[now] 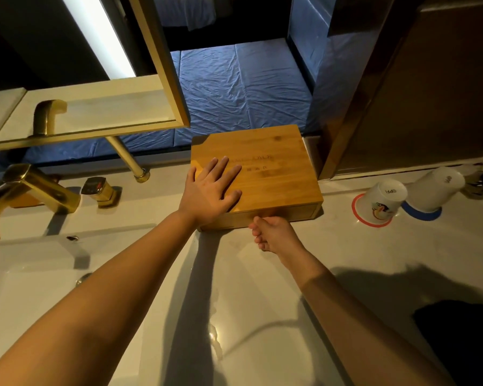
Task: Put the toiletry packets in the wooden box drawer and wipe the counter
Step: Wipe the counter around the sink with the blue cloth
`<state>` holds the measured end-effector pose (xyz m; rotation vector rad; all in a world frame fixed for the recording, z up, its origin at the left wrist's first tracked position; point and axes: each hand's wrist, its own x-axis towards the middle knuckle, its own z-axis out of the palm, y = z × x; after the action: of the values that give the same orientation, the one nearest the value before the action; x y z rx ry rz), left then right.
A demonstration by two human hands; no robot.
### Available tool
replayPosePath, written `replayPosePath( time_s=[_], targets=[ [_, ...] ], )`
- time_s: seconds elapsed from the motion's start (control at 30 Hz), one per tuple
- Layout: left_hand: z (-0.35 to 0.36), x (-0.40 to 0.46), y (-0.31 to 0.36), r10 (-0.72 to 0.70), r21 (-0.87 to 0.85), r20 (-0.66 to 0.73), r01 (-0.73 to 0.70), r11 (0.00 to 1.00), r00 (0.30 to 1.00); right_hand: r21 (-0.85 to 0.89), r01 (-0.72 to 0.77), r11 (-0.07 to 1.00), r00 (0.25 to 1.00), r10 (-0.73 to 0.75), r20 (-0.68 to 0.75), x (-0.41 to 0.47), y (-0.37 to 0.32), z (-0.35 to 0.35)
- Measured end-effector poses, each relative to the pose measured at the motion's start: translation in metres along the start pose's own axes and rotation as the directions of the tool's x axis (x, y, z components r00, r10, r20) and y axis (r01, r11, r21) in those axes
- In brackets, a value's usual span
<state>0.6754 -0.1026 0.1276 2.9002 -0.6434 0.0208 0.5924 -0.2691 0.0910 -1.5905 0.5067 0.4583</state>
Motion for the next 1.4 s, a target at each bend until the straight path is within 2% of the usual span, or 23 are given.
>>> replayPosePath(
  time_s=[0.17, 0.27, 0.33, 0.37, 0.43, 0.5, 0.6, 0.67, 0.73, 0.83, 0.9, 1.03, 1.23, 1.3, 1.4],
  targets=[
    [-0.003, -0.002, 0.004, -0.005, 0.004, 0.026, 0.005, 1.000, 1.000, -0.209, 0.057, 0.976, 0.994, -0.076, -0.083, -0.026, 0.007, -0.019],
    [-0.012, 0.000, 0.010, -0.019, 0.113, 0.077, 0.010, 0.994, 0.997, -0.416, 0.110, 0.903, 0.984, -0.158, -0.082, -0.063, 0.027, -0.045],
    [-0.023, -0.003, 0.025, -0.034, 0.164, 0.030, 0.029, 0.986, 0.999, -0.524, 0.143, 0.840, 0.970, -0.223, -0.092, -0.086, 0.041, -0.066],
    [-0.028, -0.011, 0.037, -0.056, 0.133, -0.037, 0.060, 0.989, 0.998, -0.577, 0.170, 0.799, 0.957, -0.273, -0.096, -0.096, 0.048, -0.077],
    [-0.033, -0.037, 0.068, -0.141, -0.043, -0.186, 0.135, 0.990, 0.972, -0.689, 0.219, 0.691, 0.922, -0.378, -0.086, -0.114, 0.058, -0.099],
    [-0.027, -0.073, 0.107, -0.212, -0.201, -0.280, 0.158, 0.967, 0.936, -0.787, 0.251, 0.563, 0.883, -0.467, -0.053, -0.134, 0.068, -0.122],
    [-0.004, -0.132, 0.169, -0.260, -0.274, -0.292, 0.179, 0.945, 0.921, -0.891, 0.281, 0.357, 0.812, -0.583, 0.023, -0.164, 0.085, -0.157],
    [0.019, -0.169, 0.207, -0.282, -0.300, -0.234, 0.207, 0.931, 0.930, -0.915, 0.287, 0.282, 0.770, -0.636, 0.046, -0.182, 0.097, -0.185],
    [0.043, -0.199, 0.242, -0.269, -0.281, -0.167, 0.216, 0.935, 0.949, -0.921, 0.272, 0.280, 0.774, -0.632, 0.036, -0.196, 0.108, -0.217],
    [0.076, -0.230, 0.281, -0.235, -0.215, 0.011, 0.232, 0.949, 0.972, -0.927, 0.266, 0.265, 0.831, -0.550, 0.081, -0.209, 0.126, -0.265],
    [0.097, -0.242, 0.300, -0.209, -0.168, 0.107, 0.225, 0.960, 0.972, -0.936, 0.290, 0.200, 0.864, -0.476, 0.166, -0.213, 0.138, -0.295],
    [0.117, -0.252, 0.311, -0.241, -0.093, 0.140, 0.256, 0.962, 0.960, -0.936, 0.351, 0.044, 0.900, -0.293, 0.323, -0.208, 0.153, -0.324],
    [0.119, -0.251, 0.312, -0.269, -0.070, 0.133, 0.280, 0.957, 0.954, -0.919, 0.385, 0.085, 0.914, -0.169, 0.368, -0.198, 0.160, -0.324],
    [0.119, -0.252, 0.313, -0.271, -0.069, 0.127, 0.281, 0.957, 0.954, -0.918, 0.383, 0.100, 0.914, -0.185, 0.361, -0.197, 0.160, -0.322],
    [0.117, -0.249, 0.313, -0.271, -0.067, 0.132, 0.281, 0.957, 0.954, -0.902, 0.388, 0.190, 0.896, -0.306, 0.321, -0.199, 0.166, -0.316]
  ],
)
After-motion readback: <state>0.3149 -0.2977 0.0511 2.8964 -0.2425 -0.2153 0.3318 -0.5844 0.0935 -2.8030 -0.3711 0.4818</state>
